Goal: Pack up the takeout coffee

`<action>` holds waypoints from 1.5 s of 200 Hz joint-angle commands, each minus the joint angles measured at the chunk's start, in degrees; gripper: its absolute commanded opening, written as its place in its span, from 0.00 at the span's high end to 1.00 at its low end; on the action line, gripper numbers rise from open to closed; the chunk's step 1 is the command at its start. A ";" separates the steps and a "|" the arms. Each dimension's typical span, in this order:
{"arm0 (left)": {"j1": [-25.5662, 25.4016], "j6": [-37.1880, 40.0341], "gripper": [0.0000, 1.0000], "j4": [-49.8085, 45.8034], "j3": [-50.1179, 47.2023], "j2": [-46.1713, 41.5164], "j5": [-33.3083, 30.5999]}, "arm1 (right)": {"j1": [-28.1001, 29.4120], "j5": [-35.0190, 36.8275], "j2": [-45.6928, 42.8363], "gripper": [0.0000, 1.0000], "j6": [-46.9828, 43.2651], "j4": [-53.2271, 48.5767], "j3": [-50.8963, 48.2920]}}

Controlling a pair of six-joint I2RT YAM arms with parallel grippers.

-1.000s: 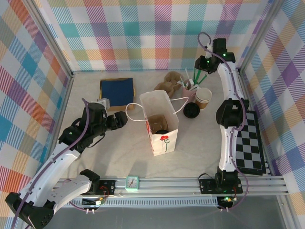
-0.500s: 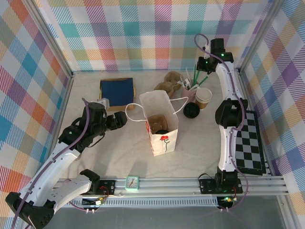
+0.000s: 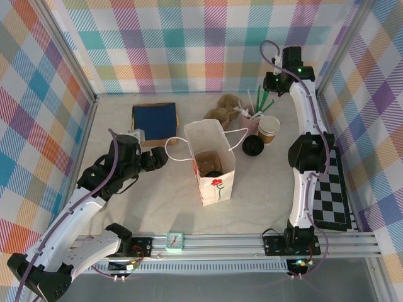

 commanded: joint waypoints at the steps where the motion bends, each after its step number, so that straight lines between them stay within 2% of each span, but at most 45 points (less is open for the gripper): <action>1: 0.86 0.92 0.18 -0.57 1.37 -1.01 -0.16 | 0.27 0.86 -2.71 0.83 -0.43 1.11 -2.67; 31: 0.86 1.07 0.18 -1.03 1.28 -1.61 -0.47 | 0.32 1.58 -3.58 0.79 -0.42 2.11 -5.13; 57: 0.86 1.01 0.18 -1.39 1.29 -1.89 -0.64 | 0.32 1.45 -3.19 0.66 -0.31 2.19 -5.15; 78: 0.86 0.88 0.18 -1.38 1.29 -1.89 -0.62 | 0.33 0.38 -2.71 0.64 0.04 2.35 -5.18; 258: 0.87 0.94 0.18 -1.56 1.79 -1.05 -1.01 | 1.54 1.08 2.26 0.71 1.85 2.97 -4.72; 300: 0.91 1.04 0.18 -1.91 1.90 -1.13 -1.17 | 1.63 0.78 2.58 0.81 2.01 3.06 -4.53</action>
